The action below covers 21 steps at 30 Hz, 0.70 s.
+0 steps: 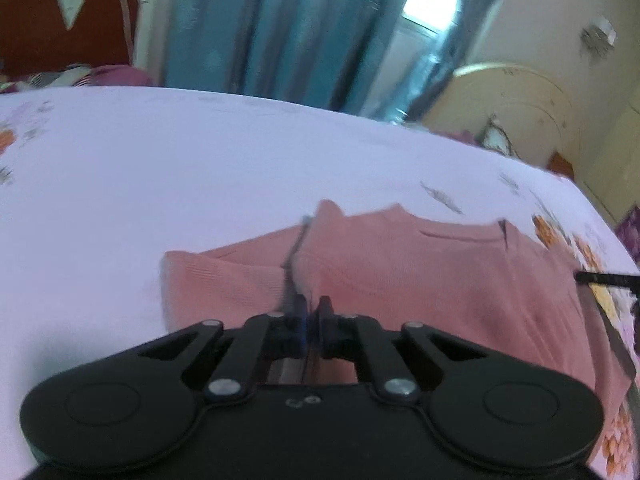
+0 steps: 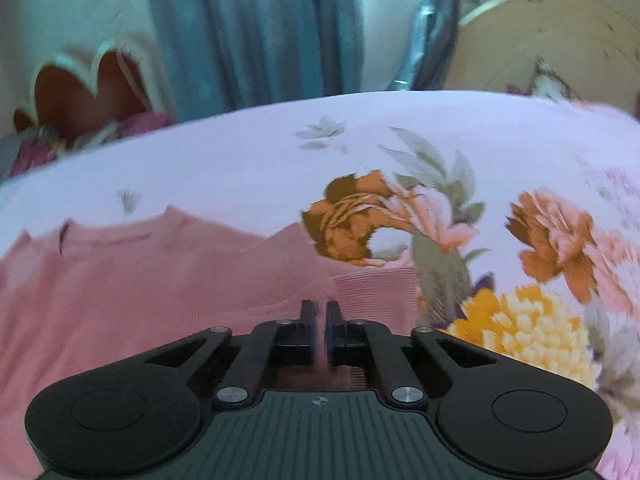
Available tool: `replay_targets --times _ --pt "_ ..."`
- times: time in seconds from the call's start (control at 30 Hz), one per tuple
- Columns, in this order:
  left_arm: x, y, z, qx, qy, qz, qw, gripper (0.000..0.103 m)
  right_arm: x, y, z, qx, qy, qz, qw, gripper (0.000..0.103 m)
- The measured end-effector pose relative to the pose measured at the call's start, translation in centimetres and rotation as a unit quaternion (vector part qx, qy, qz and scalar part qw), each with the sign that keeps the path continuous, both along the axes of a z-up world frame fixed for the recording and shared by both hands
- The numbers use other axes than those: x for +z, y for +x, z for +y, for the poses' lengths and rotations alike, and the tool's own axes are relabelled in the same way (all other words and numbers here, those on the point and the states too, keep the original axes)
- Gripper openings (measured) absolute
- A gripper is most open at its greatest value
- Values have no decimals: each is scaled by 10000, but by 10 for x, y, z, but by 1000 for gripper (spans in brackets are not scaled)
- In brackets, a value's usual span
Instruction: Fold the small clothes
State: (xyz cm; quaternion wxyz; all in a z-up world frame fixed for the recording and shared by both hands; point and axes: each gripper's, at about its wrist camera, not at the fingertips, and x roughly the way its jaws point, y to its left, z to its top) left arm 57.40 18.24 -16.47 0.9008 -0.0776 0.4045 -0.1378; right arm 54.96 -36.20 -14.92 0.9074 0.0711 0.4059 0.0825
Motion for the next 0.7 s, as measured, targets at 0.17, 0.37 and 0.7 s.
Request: replay_targets --times 0.17,0.37,0.7 --pt "-1 0 0 -49 -79 105 9999 27 6 -2 -6 -30 158 117 9998 2" --pt "19 -61 14 -151 -354 -86 9992 55 29 -59 -35 132 656 120 9977 57" --pt "10 -133 26 32 -244 123 9996 53 14 -145 -47 727 1054 580 9901 25"
